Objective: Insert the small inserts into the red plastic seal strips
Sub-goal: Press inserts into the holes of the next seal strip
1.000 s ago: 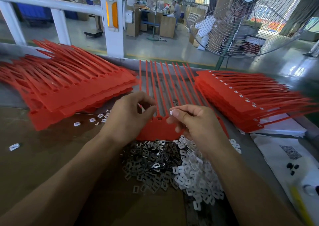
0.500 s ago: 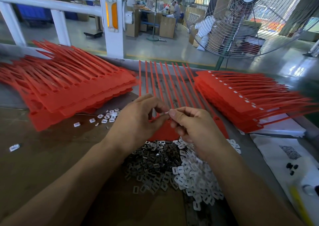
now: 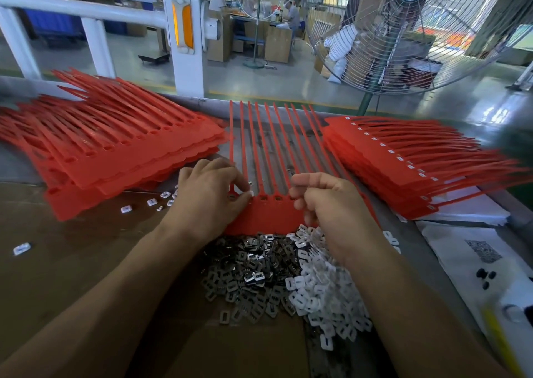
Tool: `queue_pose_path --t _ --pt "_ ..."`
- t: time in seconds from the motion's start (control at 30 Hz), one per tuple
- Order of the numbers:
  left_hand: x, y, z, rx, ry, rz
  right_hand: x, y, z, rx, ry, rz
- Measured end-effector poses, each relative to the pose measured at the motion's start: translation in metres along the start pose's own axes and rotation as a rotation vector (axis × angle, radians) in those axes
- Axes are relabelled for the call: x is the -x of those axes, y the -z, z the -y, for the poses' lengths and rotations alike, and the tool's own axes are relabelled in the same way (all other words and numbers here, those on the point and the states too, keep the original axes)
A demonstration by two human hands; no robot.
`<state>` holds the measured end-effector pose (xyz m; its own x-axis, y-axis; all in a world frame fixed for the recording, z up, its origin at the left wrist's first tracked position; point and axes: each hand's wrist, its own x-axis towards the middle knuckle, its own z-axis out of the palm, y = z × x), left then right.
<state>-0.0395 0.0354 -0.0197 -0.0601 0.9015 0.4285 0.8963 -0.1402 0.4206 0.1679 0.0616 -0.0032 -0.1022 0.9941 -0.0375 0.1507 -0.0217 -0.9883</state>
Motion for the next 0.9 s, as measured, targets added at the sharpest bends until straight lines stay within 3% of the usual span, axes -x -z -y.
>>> queue_pose_path --t 0.9 --pt "0.0025 0.0064 -0.0001 -0.034 -0.027 0.035 0.0023 -0.0014 0.0059 -0.361 -0.034 0.098"
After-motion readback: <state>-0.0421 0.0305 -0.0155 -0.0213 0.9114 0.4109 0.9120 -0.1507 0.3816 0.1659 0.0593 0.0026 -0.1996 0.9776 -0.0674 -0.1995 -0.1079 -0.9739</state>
